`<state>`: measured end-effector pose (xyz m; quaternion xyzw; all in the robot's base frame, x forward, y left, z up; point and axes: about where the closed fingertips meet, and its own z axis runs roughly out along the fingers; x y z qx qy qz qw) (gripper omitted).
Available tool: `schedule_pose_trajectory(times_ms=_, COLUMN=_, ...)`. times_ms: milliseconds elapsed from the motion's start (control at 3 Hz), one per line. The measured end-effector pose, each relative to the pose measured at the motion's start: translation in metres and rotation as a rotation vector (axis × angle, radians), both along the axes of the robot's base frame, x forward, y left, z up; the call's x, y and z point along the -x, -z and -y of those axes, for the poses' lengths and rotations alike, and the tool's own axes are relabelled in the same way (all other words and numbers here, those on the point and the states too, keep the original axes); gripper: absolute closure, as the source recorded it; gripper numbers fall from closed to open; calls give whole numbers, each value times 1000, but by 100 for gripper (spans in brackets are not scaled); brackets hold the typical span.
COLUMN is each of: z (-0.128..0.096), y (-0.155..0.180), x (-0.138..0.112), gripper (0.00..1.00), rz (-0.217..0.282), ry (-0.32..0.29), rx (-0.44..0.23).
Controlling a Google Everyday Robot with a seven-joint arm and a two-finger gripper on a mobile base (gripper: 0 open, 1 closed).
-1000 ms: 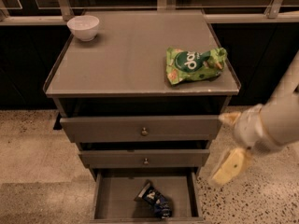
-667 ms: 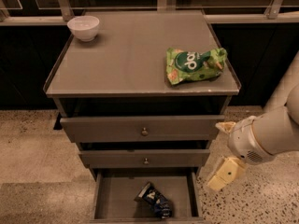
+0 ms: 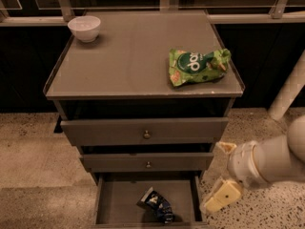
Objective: Pick blue chip bag from bottom drawer and place on counter
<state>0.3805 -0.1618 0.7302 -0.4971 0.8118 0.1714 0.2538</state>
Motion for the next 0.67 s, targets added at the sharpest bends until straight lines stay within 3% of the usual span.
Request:
schedule_pose_trajectory(times_ms=333, z=-8, y=77, x=16, gripper=0, rz=-24, ry=30, rx=-29)
schedule_pose_trajectory(times_ms=667, z=-3, y=87, x=2, gripper=0, rz=21, ry=77, rx=-21)
